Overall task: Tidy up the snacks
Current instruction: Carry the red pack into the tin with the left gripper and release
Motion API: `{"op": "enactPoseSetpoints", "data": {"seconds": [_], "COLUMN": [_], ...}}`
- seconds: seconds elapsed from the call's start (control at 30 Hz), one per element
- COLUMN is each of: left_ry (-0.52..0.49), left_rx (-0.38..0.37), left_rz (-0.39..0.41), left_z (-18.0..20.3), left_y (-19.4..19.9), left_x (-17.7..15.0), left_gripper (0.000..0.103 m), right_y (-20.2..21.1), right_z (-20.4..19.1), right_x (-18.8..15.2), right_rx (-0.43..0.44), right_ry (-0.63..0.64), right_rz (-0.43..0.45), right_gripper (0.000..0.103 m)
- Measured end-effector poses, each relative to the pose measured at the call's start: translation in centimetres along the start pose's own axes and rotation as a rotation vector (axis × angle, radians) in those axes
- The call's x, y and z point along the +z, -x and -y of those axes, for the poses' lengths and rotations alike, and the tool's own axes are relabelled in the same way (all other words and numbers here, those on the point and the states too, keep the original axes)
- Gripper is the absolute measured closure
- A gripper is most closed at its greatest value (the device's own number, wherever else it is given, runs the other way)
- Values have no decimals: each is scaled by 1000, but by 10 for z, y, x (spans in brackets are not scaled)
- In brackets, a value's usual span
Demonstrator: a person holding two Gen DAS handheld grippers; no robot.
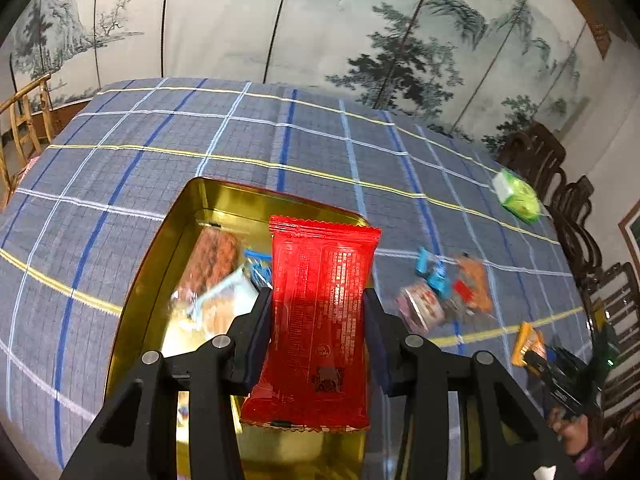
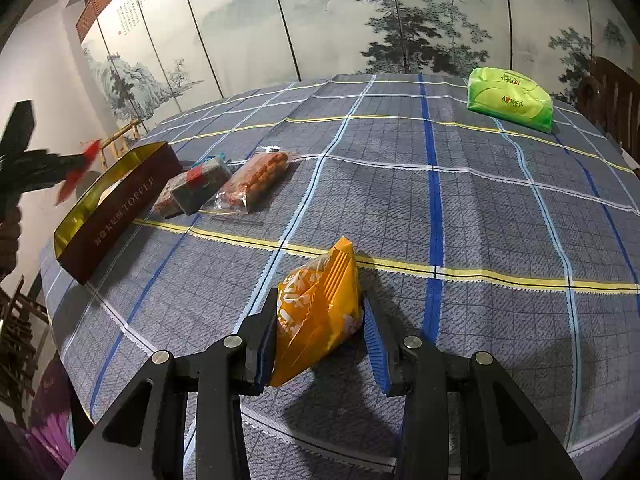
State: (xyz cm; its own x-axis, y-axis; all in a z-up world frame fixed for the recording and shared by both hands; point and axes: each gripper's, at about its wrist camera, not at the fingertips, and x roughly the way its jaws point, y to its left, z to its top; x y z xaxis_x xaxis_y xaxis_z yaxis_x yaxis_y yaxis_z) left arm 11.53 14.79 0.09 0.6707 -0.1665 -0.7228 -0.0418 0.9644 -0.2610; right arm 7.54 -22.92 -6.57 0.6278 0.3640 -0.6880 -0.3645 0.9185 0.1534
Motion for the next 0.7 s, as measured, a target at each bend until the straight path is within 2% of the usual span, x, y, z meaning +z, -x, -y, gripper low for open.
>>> {"op": "enactPoseSetpoints", "data": {"seconds": [0.3,0.7], "left_ry": [3,-36], "left_rx": [49,59], "left_rz": [-35,-48], "left_z": [-3,8], "left_y": [-42,-61], "left_x": [13,14], "left_gripper": [64,65], "right_y": [0,0], "right_z": [0,1], "right_x": [-1,-1], "right_rx": [2,4], "right_ry": [-1,-3], "right_rz": [-2,-3], "right_gripper": [63,63]}}
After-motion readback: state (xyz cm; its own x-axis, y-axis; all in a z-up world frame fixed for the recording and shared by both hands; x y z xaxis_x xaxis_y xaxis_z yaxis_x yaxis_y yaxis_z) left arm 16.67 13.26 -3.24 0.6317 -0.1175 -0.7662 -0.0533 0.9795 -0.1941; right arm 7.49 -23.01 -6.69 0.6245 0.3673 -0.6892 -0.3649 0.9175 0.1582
